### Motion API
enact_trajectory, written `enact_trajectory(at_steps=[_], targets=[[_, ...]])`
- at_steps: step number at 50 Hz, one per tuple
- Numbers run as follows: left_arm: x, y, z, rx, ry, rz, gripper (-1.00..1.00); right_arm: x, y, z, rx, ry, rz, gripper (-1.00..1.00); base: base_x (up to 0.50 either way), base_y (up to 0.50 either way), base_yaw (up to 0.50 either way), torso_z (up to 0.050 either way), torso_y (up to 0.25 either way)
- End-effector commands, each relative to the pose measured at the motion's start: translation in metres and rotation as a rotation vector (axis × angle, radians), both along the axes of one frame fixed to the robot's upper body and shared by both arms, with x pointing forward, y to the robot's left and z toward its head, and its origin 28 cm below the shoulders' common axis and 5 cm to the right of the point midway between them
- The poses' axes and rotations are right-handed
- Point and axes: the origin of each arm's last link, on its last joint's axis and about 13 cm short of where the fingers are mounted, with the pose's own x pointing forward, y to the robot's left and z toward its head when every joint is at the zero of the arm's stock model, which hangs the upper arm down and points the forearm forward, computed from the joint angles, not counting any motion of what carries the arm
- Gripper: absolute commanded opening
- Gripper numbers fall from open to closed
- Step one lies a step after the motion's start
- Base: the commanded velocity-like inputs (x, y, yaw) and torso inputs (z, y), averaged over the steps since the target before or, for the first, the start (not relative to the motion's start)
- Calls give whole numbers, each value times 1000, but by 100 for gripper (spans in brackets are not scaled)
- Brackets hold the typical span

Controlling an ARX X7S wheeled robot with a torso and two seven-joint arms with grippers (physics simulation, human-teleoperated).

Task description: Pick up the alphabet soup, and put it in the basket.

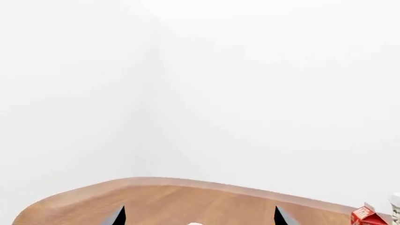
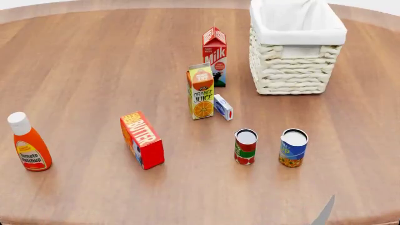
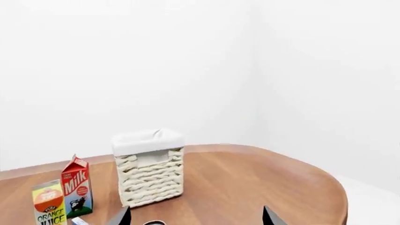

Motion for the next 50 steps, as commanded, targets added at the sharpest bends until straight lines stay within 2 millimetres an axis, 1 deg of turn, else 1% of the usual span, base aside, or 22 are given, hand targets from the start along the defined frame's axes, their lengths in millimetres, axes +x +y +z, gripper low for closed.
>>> enact_trajectory(at_steps=[1, 37, 50], targets=[[0, 2, 2, -24, -32, 24, 100, -1, -1, 2, 5, -17, -7, 100, 0, 0, 0, 0, 0], [-5, 3, 4, -25, -45, 25, 100, -1, 1, 0, 24, -2, 12, 100, 0, -134, 0, 0, 0], [-1, 4, 3, -21, -42, 40, 100, 1, -1, 0, 24, 2, 9, 100, 0, -138, 0, 0, 0]])
